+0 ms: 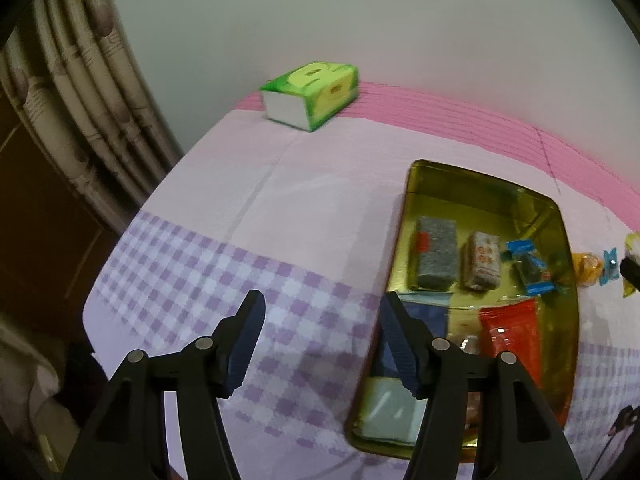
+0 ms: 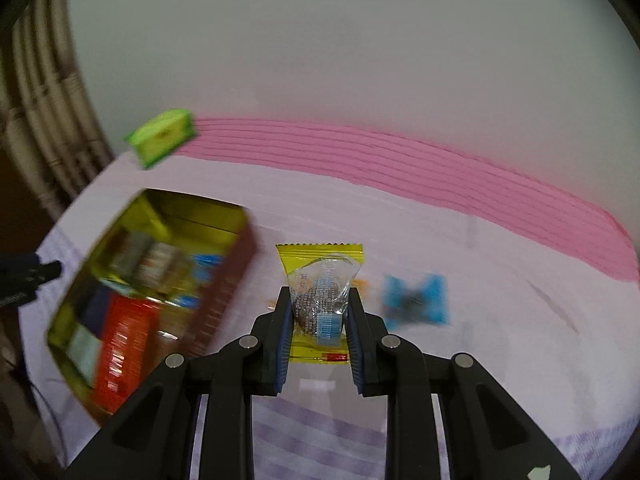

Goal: Organize snacks
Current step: 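Carry the yellow candy into the gold tin and open the right tool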

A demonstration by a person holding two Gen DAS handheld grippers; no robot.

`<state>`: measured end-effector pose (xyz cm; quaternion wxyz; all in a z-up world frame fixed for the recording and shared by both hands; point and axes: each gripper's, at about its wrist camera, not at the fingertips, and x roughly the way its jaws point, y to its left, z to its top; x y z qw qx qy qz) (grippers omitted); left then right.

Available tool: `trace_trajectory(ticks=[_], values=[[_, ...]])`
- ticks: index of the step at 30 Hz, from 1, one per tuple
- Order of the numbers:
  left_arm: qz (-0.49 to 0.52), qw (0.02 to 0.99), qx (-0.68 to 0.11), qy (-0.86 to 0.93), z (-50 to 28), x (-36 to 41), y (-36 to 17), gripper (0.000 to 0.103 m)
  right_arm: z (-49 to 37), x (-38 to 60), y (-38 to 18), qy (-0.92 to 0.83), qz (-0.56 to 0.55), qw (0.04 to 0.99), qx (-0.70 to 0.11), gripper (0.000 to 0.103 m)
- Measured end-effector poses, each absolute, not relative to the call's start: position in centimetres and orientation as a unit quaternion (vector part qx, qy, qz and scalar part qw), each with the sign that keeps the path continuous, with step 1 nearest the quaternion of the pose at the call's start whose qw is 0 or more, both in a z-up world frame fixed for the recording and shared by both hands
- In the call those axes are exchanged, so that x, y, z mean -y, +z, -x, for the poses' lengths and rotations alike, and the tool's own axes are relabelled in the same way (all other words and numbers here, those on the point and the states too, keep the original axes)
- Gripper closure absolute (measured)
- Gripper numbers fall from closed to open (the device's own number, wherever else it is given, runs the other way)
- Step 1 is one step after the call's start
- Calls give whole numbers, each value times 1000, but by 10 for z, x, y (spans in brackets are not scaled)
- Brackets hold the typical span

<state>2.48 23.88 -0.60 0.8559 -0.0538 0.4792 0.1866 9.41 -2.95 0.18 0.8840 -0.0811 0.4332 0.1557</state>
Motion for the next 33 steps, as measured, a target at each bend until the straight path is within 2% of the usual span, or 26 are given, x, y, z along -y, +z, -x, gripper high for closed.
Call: trace_trajectory(ticks=[12,33], values=[[73,845,-485,214,-17,-260,-12,42,-111,-69,-11,212,106,858,-456,80],[87,839,-490,220,-17,-266,-15,42,-122,-101,-49,196,156,833,-493,80]])
